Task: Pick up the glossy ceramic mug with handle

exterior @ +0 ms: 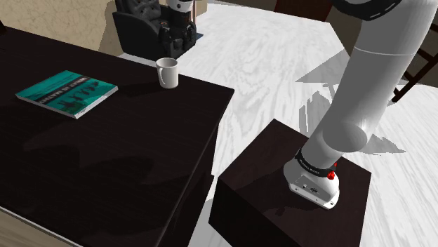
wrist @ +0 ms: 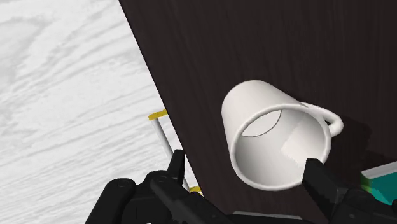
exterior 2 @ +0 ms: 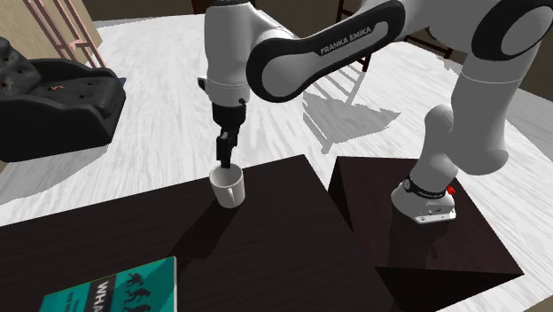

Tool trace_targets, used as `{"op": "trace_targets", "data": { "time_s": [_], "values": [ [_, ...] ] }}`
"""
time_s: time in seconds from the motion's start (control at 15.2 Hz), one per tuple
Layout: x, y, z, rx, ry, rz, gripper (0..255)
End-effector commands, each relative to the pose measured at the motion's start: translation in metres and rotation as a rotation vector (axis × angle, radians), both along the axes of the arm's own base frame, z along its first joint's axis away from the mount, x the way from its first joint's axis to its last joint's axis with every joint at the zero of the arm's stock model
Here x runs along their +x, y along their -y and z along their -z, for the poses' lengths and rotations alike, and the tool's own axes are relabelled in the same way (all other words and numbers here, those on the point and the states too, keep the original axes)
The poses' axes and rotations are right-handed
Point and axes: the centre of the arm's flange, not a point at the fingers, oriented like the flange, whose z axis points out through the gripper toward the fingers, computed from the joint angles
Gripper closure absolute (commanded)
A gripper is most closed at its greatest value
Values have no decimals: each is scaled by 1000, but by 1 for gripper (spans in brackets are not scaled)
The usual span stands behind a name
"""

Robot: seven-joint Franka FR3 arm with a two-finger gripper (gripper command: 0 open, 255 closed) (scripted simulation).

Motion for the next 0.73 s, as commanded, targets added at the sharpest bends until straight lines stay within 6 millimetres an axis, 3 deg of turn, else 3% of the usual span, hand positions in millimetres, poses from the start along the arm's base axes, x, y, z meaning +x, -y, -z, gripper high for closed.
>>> {"op": "trace_targets", "data": {
  "time_s": [0.0,0.4,0.59,0.66],
  "values": [
    [8,-2,17,2,-1,1,0],
    [8,-2,49,2,-1,1,0],
    [8,-2,52,2,-1,1,0],
    [8,-2,52,1,-1,1,255]
  ]
}}
